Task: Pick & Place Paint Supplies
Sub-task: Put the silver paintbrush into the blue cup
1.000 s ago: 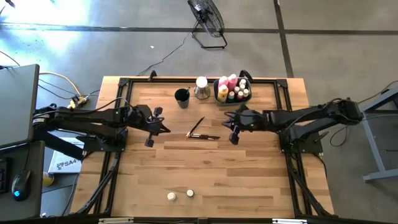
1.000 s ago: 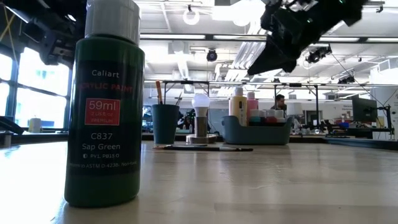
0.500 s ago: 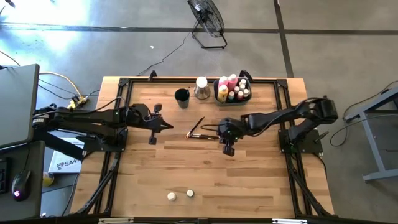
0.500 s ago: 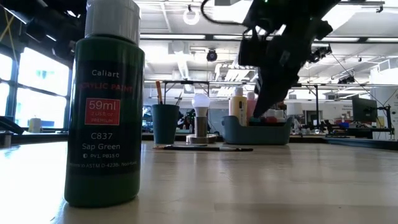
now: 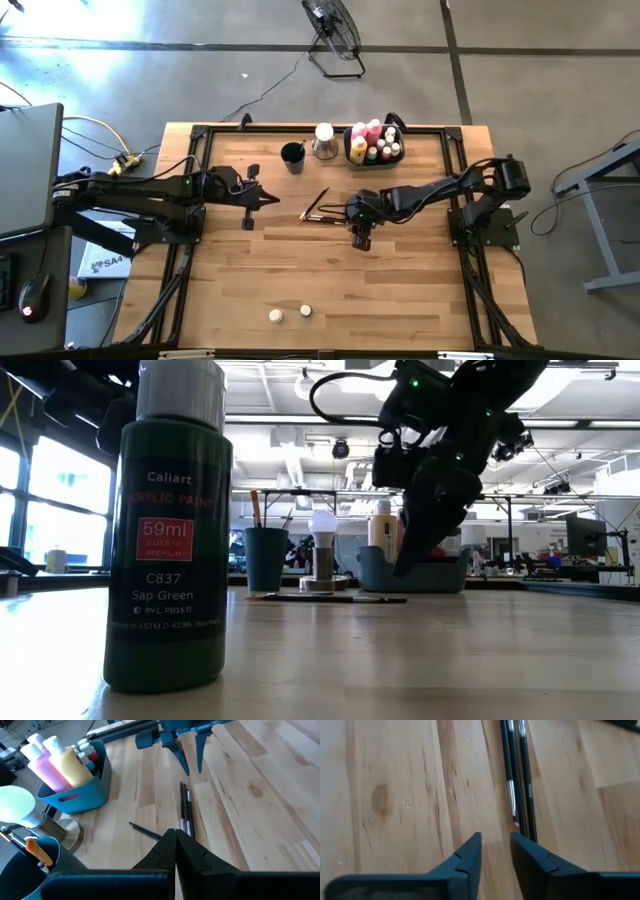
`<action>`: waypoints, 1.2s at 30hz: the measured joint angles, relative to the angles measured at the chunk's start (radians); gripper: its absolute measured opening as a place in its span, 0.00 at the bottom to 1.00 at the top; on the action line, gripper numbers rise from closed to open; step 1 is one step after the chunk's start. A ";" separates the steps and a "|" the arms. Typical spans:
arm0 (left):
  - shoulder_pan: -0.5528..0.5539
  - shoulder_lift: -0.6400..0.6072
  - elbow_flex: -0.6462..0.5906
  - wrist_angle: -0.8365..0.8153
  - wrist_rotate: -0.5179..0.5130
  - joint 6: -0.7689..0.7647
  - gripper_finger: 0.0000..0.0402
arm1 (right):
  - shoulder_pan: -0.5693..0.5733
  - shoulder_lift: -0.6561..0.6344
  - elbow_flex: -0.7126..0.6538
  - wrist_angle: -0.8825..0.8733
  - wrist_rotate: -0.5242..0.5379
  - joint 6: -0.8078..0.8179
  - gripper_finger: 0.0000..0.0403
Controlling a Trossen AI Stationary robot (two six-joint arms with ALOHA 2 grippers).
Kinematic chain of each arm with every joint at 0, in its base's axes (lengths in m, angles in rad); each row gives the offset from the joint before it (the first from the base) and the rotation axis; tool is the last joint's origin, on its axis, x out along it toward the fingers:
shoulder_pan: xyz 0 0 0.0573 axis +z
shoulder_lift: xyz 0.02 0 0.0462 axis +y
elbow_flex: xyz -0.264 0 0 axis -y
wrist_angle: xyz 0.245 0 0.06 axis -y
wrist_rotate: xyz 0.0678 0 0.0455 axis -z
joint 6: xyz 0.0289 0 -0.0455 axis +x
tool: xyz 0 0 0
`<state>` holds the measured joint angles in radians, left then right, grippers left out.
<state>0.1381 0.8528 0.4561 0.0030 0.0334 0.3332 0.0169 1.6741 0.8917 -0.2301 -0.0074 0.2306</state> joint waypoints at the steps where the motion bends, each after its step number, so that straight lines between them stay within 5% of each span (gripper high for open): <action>1: 0.000 0.000 0.000 -0.002 0.000 0.000 0.00 | 0.002 0.000 0.000 0.006 -0.003 0.000 0.27; 12: 0.000 0.001 0.000 -0.056 0.000 -0.020 0.00 | 0.009 0.046 0.000 0.050 -0.044 0.010 0.45; 36: -0.001 0.001 0.002 -0.059 -0.006 -0.024 0.00 | -0.004 0.111 0.001 0.074 0.007 0.008 0.46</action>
<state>0.1375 0.8536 0.4576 -0.0555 0.0277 0.3088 0.0132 1.7851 0.8925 -0.1566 -0.0002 0.2390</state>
